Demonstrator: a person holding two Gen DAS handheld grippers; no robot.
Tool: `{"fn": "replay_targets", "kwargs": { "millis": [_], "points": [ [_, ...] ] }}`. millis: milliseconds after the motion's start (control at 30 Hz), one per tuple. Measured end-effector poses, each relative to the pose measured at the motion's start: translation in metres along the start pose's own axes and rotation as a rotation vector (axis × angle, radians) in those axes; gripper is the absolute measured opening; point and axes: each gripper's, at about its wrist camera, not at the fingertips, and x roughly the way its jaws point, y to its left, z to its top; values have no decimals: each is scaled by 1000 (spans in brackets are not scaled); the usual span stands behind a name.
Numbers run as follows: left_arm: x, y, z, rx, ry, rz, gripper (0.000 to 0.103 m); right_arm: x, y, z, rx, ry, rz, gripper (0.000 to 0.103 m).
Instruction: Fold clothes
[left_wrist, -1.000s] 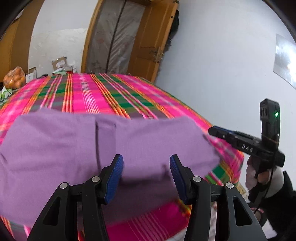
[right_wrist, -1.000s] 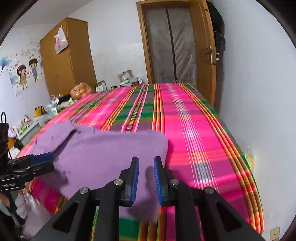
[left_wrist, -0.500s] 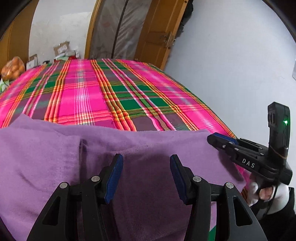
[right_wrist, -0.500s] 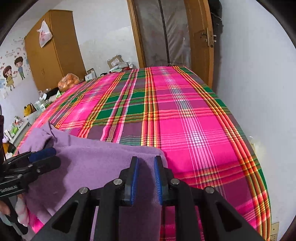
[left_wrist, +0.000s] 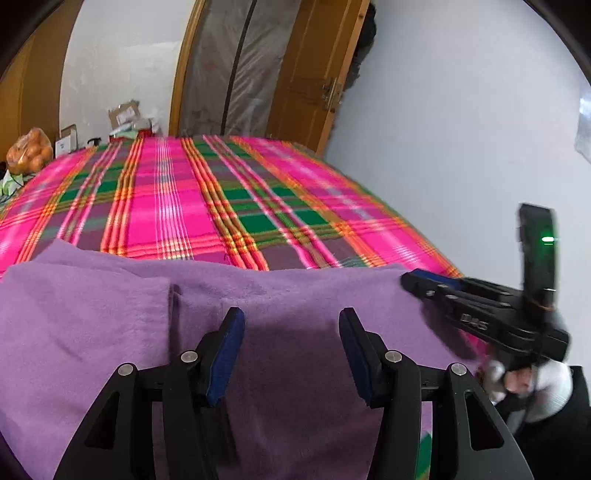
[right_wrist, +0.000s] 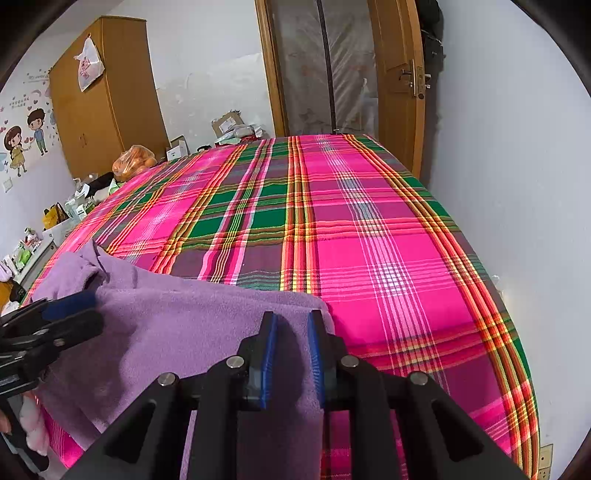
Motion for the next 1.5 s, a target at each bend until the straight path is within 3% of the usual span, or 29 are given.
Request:
{"fn": "replay_targets", "kwargs": {
  "millis": [133,233,367,500,667,1200,1500],
  "points": [
    [-28,8,-6,8,-42,27,56,-3,18,4,-25,2,19,20],
    [-34,21,-14,-3,-35,58,56,-6,31,7,-43,3,34,27],
    [-41,38,-25,-18,-25,101,56,-9,49,10,-67,5,54,27],
    [-48,55,-36,-33,-16,143,56,10,87,16,-122,44,99,27],
    [-47,64,-42,-54,-12,140,56,35,114,17,-164,84,89,27],
    [-39,61,-52,-33,-62,150,56,40,112,12,-176,59,94,29],
    [-57,71,-47,-70,-80,110,56,41,112,12,-175,59,94,29]
  ]
}}
